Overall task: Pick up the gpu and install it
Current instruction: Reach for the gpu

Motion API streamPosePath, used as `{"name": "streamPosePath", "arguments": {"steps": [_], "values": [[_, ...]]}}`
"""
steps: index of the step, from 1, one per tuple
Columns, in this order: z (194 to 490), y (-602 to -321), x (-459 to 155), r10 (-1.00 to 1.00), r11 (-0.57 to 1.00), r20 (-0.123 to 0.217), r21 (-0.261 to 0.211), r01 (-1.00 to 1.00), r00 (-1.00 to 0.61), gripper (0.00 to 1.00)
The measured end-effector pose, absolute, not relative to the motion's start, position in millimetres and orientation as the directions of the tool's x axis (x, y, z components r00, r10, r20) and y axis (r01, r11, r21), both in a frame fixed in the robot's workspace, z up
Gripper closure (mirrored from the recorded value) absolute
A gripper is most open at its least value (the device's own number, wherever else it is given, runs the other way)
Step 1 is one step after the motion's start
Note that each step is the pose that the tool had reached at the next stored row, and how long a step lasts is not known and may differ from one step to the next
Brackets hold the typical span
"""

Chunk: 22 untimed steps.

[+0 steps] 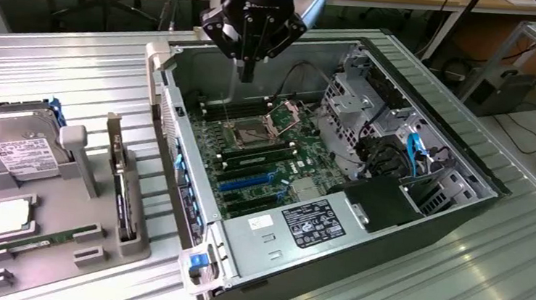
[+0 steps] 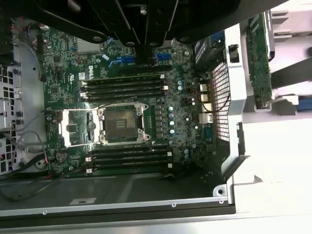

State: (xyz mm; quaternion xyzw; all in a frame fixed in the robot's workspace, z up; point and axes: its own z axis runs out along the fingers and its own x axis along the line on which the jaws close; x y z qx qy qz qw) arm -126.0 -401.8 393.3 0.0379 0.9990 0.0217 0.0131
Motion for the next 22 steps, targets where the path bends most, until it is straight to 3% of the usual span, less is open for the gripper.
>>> {"name": "streamPosePath", "arguments": {"steps": [22], "values": [[389.5, -428.9, -226.7, 0.076, 0.996, -0.025, 0.044, 0.075, -0.997, 0.89]]}}
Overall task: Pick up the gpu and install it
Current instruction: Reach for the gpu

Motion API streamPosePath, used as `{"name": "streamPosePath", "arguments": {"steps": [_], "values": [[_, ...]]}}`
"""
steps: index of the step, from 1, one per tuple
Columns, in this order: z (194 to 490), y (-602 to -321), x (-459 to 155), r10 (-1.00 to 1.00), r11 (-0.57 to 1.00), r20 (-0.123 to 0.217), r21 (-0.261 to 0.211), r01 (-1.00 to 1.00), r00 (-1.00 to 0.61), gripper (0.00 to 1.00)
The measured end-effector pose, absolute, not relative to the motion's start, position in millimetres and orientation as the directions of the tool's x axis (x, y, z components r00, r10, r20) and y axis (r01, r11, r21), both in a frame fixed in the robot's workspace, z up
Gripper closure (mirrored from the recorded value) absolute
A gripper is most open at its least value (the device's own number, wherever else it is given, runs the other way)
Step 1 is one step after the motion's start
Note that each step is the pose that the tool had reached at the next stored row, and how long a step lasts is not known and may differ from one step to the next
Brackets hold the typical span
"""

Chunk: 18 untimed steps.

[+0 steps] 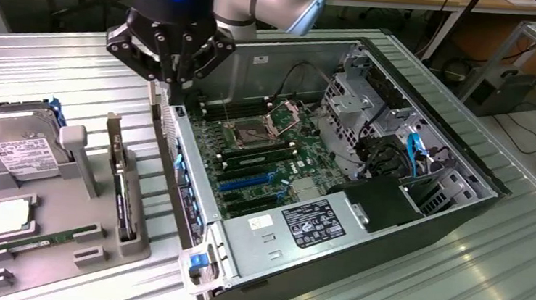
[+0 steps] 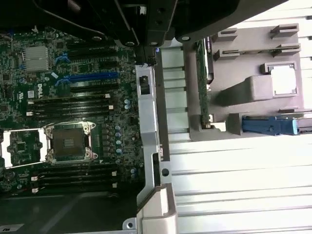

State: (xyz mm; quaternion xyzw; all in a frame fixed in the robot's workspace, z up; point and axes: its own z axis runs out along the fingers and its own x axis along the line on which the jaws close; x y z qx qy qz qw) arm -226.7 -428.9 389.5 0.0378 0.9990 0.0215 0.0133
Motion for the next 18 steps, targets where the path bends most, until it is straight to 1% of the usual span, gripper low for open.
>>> {"name": "streamPosePath", "arguments": {"steps": [15, 18], "values": [[377.8, -445.3, -292.1, 0.076, 0.996, -0.025, 0.043, 0.075, -0.997, 0.89], [377.2, -446.8, -295.6, 0.076, 0.996, -0.025, 0.043, 0.075, -0.997, 0.89]]}}
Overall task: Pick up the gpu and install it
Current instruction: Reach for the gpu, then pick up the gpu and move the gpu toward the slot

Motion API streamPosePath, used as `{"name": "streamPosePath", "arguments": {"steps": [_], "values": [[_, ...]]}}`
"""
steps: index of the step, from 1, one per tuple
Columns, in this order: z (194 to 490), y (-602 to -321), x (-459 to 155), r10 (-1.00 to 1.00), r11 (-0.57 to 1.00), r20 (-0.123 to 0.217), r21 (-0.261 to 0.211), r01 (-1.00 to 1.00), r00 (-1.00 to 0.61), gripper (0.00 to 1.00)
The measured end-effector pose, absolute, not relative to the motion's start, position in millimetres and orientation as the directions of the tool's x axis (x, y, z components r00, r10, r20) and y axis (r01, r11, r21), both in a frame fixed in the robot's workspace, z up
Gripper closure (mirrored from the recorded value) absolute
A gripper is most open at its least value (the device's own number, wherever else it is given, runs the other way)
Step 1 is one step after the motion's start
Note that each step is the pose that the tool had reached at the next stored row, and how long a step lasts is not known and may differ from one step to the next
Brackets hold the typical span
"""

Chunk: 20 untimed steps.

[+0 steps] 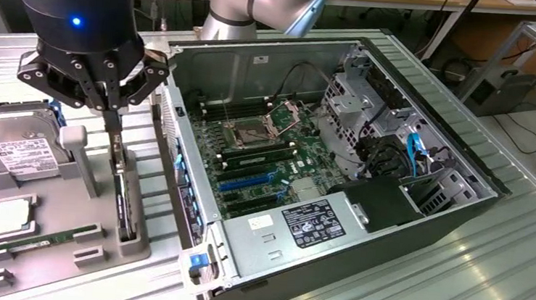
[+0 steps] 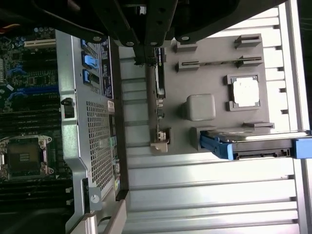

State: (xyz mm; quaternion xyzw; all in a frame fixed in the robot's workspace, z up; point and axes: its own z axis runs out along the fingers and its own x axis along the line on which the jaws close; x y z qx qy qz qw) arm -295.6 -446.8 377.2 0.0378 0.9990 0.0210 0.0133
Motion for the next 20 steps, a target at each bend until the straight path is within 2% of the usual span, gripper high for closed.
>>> {"name": "streamPosePath", "arguments": {"steps": [13, 14, 20], "values": [[377.3, -446.8, -295.7, 0.076, 0.996, -0.025, 0.043, 0.075, -0.997, 0.89], [377.3, -446.8, -295.7, 0.076, 0.996, -0.025, 0.043, 0.075, -0.997, 0.82], [377.3, -446.8, -295.7, 0.076, 0.996, -0.025, 0.043, 0.075, -0.997, 0.82]]}}
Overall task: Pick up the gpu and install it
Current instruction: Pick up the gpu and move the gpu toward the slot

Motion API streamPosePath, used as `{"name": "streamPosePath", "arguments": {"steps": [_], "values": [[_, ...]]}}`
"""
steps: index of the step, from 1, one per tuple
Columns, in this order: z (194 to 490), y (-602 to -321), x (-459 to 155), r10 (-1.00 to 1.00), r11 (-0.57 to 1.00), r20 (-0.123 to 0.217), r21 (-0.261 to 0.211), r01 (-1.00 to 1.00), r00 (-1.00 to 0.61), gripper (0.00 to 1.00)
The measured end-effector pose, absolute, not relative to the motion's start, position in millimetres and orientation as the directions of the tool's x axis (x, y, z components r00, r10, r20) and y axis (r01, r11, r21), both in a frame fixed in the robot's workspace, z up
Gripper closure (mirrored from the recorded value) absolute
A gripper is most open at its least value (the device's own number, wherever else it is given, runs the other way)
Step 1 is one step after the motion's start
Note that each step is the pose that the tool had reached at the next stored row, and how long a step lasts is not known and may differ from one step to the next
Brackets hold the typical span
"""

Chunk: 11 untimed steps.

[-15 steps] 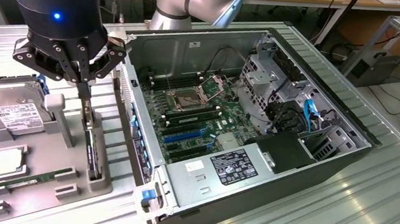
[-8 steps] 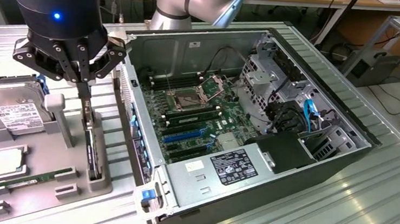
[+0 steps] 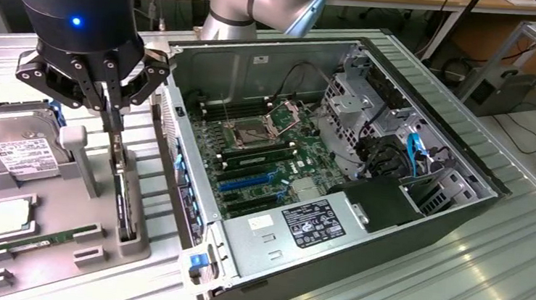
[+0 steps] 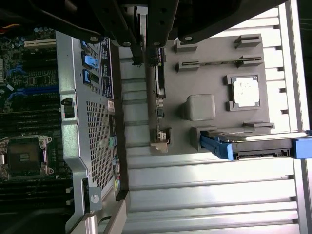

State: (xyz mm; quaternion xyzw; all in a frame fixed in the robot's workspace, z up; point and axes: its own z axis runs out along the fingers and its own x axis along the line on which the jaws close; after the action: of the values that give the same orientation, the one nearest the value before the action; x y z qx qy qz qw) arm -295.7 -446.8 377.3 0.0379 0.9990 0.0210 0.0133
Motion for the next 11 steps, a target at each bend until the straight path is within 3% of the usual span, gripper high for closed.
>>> {"name": "streamPosePath", "arguments": {"steps": [11], "values": [[377.3, -446.8, -295.7, 0.076, 0.996, -0.025, 0.043, 0.075, -0.997, 0.82]]}}
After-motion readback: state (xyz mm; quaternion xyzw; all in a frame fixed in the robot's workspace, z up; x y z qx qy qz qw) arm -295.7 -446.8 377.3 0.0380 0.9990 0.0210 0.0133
